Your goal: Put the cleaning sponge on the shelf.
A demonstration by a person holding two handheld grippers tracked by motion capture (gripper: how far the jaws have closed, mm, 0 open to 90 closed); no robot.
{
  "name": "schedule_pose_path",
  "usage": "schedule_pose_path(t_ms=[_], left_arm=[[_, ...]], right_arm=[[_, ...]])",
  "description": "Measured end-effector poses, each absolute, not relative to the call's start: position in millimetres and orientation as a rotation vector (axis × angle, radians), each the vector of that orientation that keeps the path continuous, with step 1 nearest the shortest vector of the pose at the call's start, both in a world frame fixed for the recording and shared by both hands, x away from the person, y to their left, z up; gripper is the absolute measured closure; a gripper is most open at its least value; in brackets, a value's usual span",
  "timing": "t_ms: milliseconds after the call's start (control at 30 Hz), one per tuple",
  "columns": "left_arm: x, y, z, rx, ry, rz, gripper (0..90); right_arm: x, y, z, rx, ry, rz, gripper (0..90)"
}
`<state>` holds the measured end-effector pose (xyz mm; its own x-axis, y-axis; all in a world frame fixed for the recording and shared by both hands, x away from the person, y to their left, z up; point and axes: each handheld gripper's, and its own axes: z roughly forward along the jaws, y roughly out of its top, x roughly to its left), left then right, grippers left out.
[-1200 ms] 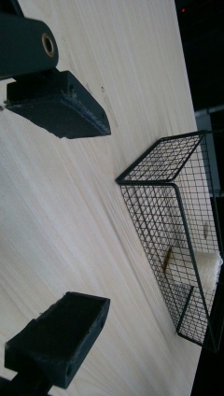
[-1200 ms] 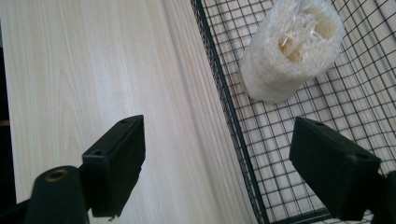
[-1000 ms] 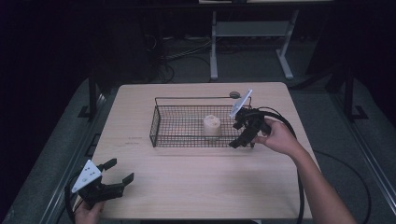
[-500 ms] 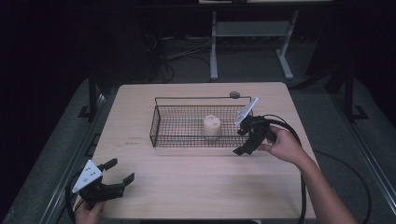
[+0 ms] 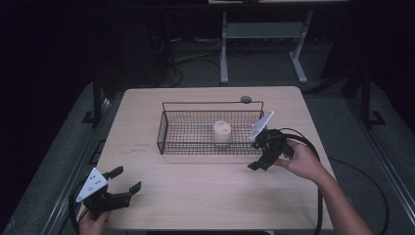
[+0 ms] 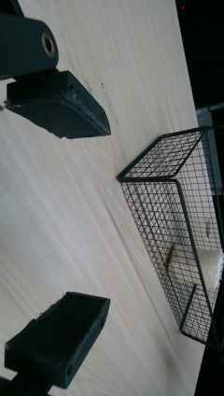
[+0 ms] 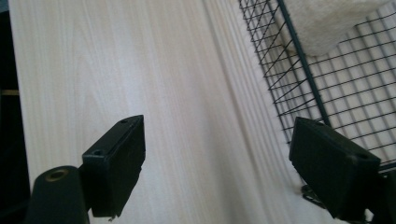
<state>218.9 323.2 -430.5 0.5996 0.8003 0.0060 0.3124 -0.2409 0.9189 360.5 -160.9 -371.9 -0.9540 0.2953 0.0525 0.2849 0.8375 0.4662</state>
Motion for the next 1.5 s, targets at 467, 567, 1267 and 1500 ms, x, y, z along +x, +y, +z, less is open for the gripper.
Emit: schedule_pose_path(t_ms=[467, 567, 1267, 1500], left_arm=[[219.1, 322.4, -430.4, 1.818, 0.902, 0.603, 13.9], [219.1, 322.1, -430.4, 1.819, 0.9, 0.602, 14.0], [218.7, 320.1, -430.9, 1.825, 0.894, 0.598, 13.9], [219.4, 318.1, -431.2, 1.834, 0.886, 0.592, 14.0]], right_arm=[[344.2, -170.6, -385.6, 0.481, 2.995, 0.786, 18.1], [342.8, -173.1, -387.8, 0.483, 2.99, 0.794, 18.1], [316.4, -189.9, -408.6, 0.509, 2.985, 0.79, 18.3], [306.9, -194.0, -414.2, 0.523, 2.968, 0.821, 18.3]])
